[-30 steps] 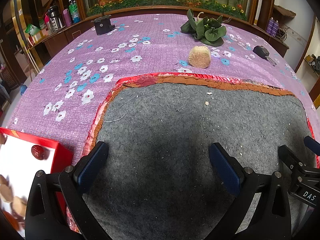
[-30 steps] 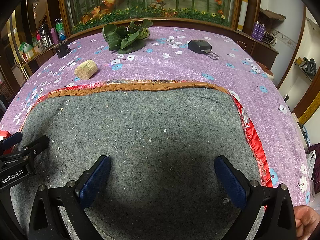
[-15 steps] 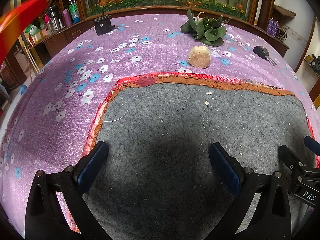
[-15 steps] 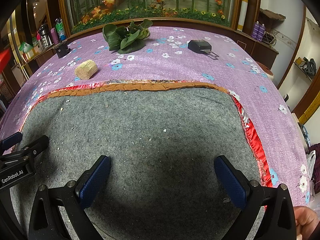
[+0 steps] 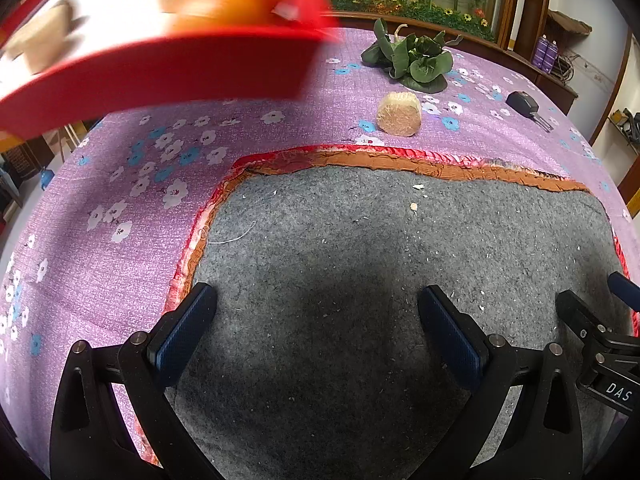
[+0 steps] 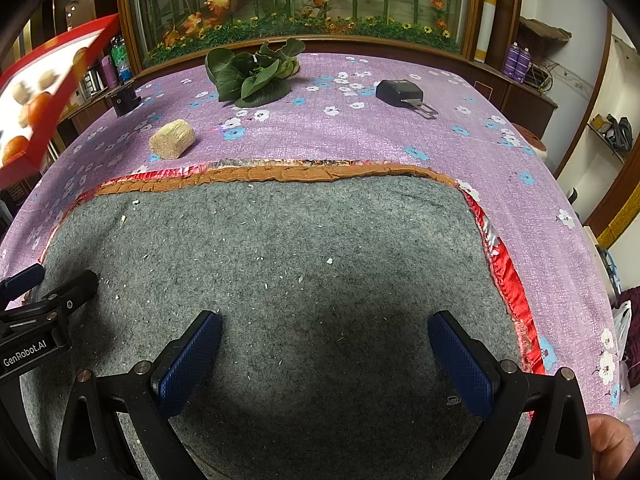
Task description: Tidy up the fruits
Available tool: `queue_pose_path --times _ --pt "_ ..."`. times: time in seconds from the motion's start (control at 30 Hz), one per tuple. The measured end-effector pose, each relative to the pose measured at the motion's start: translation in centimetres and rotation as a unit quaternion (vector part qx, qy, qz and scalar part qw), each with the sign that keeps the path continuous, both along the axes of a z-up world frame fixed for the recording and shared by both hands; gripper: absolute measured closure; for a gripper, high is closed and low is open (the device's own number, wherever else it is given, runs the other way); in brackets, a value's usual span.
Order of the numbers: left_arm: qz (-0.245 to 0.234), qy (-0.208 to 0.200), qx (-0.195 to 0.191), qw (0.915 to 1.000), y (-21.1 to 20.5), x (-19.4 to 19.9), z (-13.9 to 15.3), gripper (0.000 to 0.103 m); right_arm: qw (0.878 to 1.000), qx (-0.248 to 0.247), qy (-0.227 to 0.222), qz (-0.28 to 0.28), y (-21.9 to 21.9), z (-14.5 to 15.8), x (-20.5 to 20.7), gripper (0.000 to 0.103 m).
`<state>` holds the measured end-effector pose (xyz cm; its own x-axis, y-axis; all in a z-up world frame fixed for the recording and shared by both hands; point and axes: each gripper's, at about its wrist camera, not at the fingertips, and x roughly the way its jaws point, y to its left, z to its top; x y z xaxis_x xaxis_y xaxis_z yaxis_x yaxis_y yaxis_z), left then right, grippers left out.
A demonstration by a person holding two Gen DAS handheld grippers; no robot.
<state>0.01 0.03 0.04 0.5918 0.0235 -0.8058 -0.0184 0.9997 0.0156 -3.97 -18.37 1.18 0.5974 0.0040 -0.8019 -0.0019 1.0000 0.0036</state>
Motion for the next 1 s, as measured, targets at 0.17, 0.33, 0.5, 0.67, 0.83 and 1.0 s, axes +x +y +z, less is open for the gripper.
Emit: queue_pose_path --times 0.17,0.33,0.5,0.67,0.83,1.0 --pt "0.000 0.000 0.000 1.0000 0.01 0.00 0.00 0.000 1.000 0.000 0.000 0.000 0.00 0.00 0.01 0.000" --pt "0.000 0.000 0.000 1.0000 0.00 0.00 0.00 0.000 1.000 0.000 0.000 0.000 -0.01 0.00 0.01 0.000" --pt "0.000 0.000 0.000 1.0000 0.06 0.25 0.20 0.000 1.000 0.000 0.000 0.000 0.00 0.04 -0.02 0.000" --pt "0.000 -0.004 0.015 0.9999 -0.68 0.08 0.09 0.000 1.000 0.000 0.000 0.000 0.01 0.07 -0.04 0.000" --pt "0.000 0.000 -0.006 1.0000 -0.28 0.06 -0.03 0.000 1.000 0.000 0.000 0.000 -0.01 0.17 -0.12 0.000" --pt "-0.001 0.001 -0.001 1.0000 -0.71 0.22 -0.15 0.000 1.000 0.000 0.000 0.000 0.10 -0.12 0.05 0.000"
